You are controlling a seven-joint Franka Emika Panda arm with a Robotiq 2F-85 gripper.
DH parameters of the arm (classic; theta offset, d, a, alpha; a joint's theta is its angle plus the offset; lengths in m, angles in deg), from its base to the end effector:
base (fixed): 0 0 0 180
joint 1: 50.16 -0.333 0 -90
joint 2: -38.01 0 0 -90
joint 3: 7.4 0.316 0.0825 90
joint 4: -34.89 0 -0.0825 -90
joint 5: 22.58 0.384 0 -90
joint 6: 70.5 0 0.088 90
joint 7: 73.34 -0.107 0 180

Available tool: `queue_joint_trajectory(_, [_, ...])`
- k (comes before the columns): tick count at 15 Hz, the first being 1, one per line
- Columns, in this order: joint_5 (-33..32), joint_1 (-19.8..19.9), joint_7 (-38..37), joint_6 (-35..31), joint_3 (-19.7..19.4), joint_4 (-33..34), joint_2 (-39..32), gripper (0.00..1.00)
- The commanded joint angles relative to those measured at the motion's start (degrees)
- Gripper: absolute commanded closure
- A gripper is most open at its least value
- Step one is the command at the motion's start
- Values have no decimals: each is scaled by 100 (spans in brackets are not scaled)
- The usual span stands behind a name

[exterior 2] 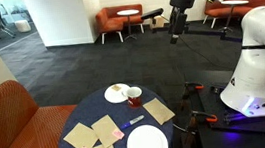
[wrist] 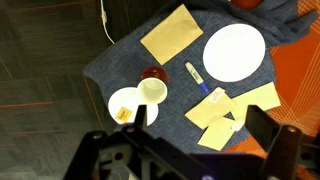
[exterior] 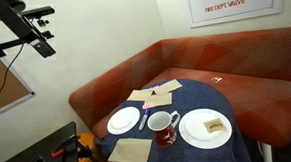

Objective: Move the mug forward

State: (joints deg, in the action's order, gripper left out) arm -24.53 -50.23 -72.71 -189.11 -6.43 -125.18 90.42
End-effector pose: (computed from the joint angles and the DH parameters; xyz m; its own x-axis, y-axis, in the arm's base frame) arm 0.2976 0.0034 0.4649 0.9811 0.0412 0.1889 0.0327 -0.9983 0.0479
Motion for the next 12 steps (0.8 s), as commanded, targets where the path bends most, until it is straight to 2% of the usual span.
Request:
queue_joint_trajectory(1, [-9,-13,-10,18,-10,14,-2,0])
queue_joint_trajectory(7, [-9,-13,-10,18,-10,14,-3,0])
queue_joint_trajectory(12, [53,181,-412,-374,-2,56,-400,0])
